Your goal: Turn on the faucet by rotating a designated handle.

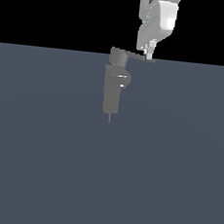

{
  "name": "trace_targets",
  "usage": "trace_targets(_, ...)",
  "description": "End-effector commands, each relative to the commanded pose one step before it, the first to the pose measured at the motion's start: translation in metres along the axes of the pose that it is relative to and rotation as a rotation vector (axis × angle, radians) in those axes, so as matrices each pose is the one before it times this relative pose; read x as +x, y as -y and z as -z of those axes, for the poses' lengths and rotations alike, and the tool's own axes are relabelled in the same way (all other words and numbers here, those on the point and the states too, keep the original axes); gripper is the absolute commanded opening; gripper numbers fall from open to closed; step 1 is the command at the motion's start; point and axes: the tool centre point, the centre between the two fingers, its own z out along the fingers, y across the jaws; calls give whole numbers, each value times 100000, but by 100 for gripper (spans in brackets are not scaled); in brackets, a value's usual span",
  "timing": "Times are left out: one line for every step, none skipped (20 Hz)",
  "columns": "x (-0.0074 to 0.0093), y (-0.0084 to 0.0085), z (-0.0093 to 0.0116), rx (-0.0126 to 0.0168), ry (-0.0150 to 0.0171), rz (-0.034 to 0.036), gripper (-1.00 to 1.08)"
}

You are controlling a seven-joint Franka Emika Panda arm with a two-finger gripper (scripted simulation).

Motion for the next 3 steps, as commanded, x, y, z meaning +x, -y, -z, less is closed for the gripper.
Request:
trace_targets(1989,56,-385,-460,-175,-2433,-100)
trace_targets(228,153,15,30,2,-93,-100)
trace_targets(0,0,0,0,0,0,-100)
